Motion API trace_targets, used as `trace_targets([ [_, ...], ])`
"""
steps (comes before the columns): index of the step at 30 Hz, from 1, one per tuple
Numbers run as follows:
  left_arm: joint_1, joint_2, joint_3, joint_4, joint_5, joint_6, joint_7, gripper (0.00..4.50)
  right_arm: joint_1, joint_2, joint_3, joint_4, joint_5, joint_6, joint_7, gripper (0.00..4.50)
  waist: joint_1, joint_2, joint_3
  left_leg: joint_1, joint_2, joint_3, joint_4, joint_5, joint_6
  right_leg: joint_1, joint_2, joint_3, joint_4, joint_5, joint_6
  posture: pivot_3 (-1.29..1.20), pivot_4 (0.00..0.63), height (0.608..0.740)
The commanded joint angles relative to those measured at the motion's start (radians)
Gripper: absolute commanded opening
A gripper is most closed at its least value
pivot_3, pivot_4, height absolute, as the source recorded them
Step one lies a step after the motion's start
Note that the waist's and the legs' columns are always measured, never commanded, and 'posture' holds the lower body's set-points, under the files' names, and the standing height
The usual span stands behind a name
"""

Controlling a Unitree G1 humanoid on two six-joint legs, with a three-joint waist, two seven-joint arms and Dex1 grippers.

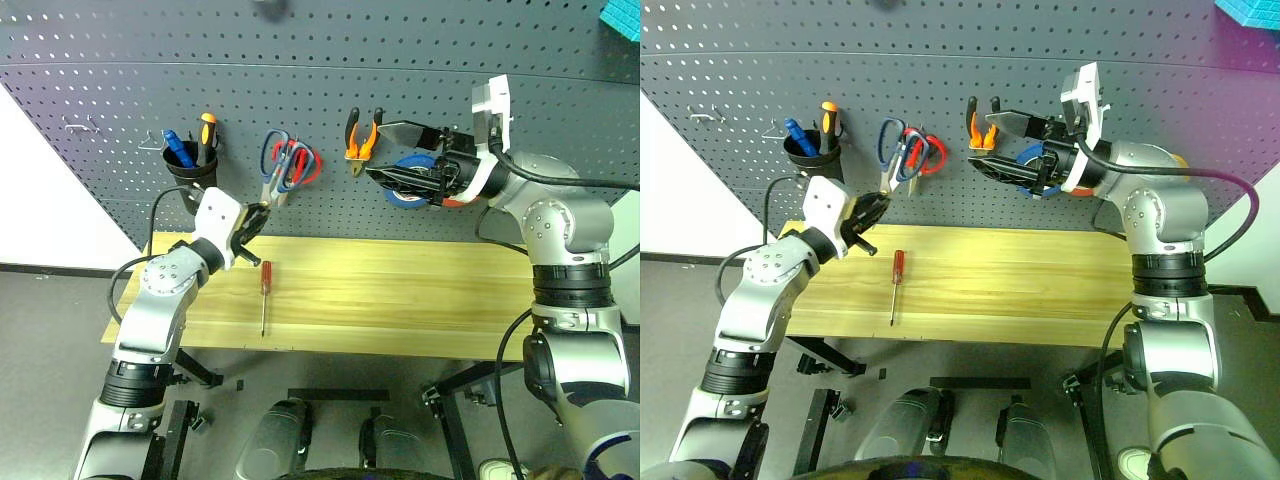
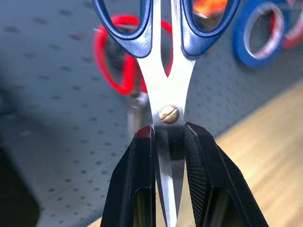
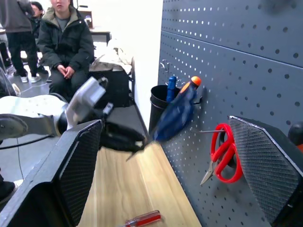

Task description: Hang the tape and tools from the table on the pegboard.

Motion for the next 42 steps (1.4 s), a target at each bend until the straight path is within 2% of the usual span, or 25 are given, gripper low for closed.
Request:
trace_targets([
  [1, -0.063, 0.020, -0.006, -0.093, 0.004, 0.064, 0.001, 0.51, 0.002, -0.014, -0.034, -0.051, 0.024, -0.001, -0.019, 4.50, -0.004, 0.000, 0.000, 0.000, 0.000, 0.000, 0.000, 0.000, 0.000, 0.000, 0.000, 0.000, 0.000, 0.000, 0.000, 0.09, 0.042, 0.733],
  [5, -0.105, 0.013, -0.012, -0.119, 0.008, 0.157, 0.022, 0.51, 0.025, -0.025, -0.038, -0.074, 0.030, 0.006, -0.033, 4.50, -0.008, 0.000, 0.000, 0.001, 0.000, 0.000, 0.000, 0.000, 0.000, 0.001, 0.000, 0.000, 0.000, 0.000, 0.000, 0.07, 0.044, 0.733],
  [14, -0.075, 0.036, -0.018, -0.054, 0.035, 0.146, 0.013, 0.51, 0.054, -0.048, -0.043, -0.096, 0.029, 0.007, -0.048, 4.50, -0.034, 0.000, 0.000, 0.001, 0.000, 0.000, 0.000, 0.000, 0.000, 0.002, 0.000, 0.001, 0.000, 0.000, 0.000, 0.06, 0.049, 0.733],
  [32, -0.009, 0.034, 0.015, 0.150, 0.056, -0.110, 0.016, 0.51, 0.063, -0.058, -0.024, -0.079, 0.001, -0.016, -0.038, 4.50, -0.032, 0.001, -0.001, 0.003, 0.000, 0.000, 0.001, 0.000, 0.000, 0.002, -0.001, 0.001, 0.000, 0.000, -0.001, 0.06, 0.054, 0.733],
  [38, 0.029, 0.025, 0.015, 0.092, 0.027, -0.195, -0.026, 0.51, 0.078, -0.061, -0.021, -0.089, 0.001, -0.019, -0.038, 4.50, -0.033, 0.001, -0.001, 0.002, 0.001, 0.000, 0.000, 0.000, 0.000, 0.002, -0.001, 0.002, 0.001, 0.000, -0.001, 0.05, 0.055, 0.733],
  [42, 0.005, 0.005, 0.024, 0.050, 0.018, -0.177, -0.015, 0.51, 0.082, -0.062, -0.016, -0.091, -0.002, -0.024, -0.036, 4.50, -0.032, 0.001, -0.001, 0.002, 0.001, 0.000, 0.001, 0.000, 0.000, 0.002, -0.001, 0.002, 0.001, 0.000, -0.001, 0.06, 0.051, 0.733],
])
